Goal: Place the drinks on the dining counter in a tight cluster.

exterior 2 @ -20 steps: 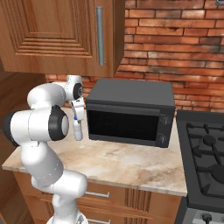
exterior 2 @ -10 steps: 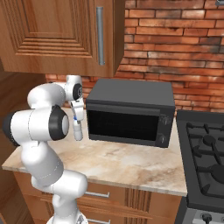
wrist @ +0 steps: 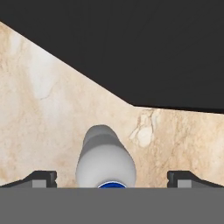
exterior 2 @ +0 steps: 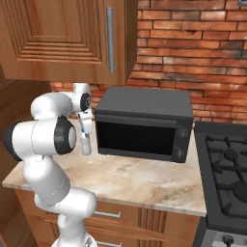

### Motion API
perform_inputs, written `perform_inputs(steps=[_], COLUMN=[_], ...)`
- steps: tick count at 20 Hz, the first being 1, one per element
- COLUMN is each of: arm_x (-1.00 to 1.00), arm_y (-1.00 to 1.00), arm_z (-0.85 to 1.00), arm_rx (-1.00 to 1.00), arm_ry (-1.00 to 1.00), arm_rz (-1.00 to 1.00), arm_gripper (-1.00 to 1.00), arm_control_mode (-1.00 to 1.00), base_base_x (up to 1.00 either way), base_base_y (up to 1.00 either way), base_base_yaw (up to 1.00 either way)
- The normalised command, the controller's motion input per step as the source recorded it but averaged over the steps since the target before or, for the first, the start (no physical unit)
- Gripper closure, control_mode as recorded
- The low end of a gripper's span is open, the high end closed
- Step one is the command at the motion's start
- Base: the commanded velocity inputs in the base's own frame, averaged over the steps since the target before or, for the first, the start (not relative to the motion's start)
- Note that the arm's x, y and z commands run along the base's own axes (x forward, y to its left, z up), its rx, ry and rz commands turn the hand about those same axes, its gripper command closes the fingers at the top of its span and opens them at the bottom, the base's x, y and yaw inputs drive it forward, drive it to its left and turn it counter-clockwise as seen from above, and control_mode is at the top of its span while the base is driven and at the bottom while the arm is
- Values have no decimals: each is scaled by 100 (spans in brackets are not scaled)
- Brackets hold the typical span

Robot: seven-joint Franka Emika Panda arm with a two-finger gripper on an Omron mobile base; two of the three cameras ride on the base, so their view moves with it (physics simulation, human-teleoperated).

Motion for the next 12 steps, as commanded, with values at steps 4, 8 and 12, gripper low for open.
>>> perform_inputs(steps=[4,8,12], arm_x=[0,0,0], arm_y=[8,7,0], arm_z=[0,0,0], arm_rx=[0,0,0], arm_ry=[0,0,0], arm_rz=[0,0,0], arm_gripper=[-100,-100,-100], arm_control_mode=[-100,-100,-100], base_base_x=[0,0,0], base_base_y=[0,0,0], base_base_yaw=[0,0,0])
